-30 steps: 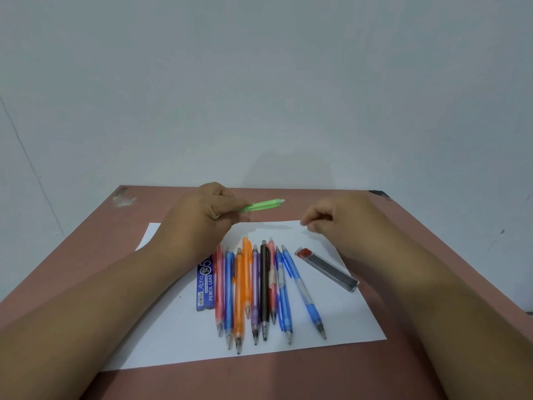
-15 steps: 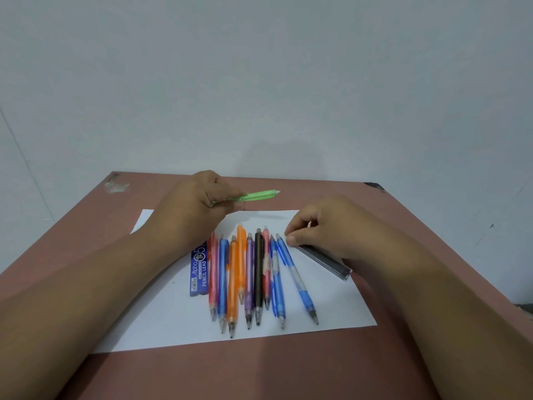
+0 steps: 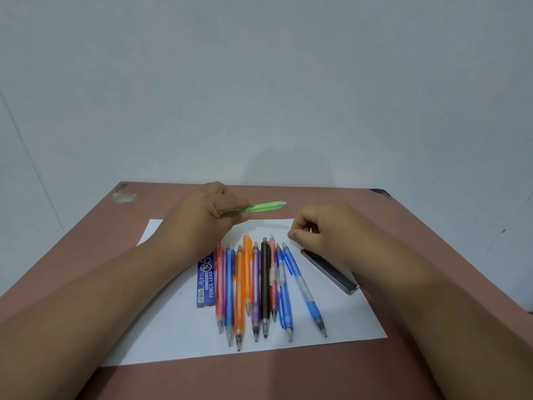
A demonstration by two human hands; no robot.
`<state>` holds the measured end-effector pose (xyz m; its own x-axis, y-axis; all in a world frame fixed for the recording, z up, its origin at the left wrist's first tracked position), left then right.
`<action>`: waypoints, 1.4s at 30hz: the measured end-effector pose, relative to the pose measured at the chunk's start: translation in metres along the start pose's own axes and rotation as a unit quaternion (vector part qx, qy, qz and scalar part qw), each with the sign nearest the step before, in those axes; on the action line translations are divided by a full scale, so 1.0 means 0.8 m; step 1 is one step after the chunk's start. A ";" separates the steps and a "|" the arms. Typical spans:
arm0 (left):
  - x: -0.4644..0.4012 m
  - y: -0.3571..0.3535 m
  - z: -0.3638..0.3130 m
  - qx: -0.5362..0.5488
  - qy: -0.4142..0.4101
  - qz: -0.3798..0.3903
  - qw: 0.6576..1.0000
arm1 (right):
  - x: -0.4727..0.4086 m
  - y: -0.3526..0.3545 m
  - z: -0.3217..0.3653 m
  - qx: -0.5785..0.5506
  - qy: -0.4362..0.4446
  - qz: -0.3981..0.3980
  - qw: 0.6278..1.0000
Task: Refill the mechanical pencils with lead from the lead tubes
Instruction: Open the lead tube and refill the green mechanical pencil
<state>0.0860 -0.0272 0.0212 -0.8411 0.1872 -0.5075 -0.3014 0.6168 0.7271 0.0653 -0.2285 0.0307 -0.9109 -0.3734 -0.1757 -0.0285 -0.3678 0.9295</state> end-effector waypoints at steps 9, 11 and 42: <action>0.000 -0.001 0.000 0.014 -0.008 0.006 1.000 | 0.006 0.031 -0.005 -0.313 -0.008 -0.188 0.931; 0.000 0.000 0.000 0.019 -0.007 0.005 1.000 | 0.005 0.030 -0.005 -0.356 -0.018 -0.199 0.913; 0.000 -0.002 0.000 0.025 -0.032 -0.003 0.999 | 0.005 0.018 0.007 -0.491 -0.022 -0.202 0.847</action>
<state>0.0864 -0.0286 0.0197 -0.8083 0.2320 -0.5411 -0.2813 0.6552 0.7011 0.0593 -0.2307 0.0453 -0.9235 -0.0252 -0.3828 -0.0037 -0.9972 0.0745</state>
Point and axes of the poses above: each hand's wrist, its own x-axis away from the middle knuckle, its own y-axis out of the back of the hand, z = x × y, the point moved 7 cm from there along -x, towards the middle knuckle, and after that the axes turned 5 degrees about y, right-handed, at the moved point
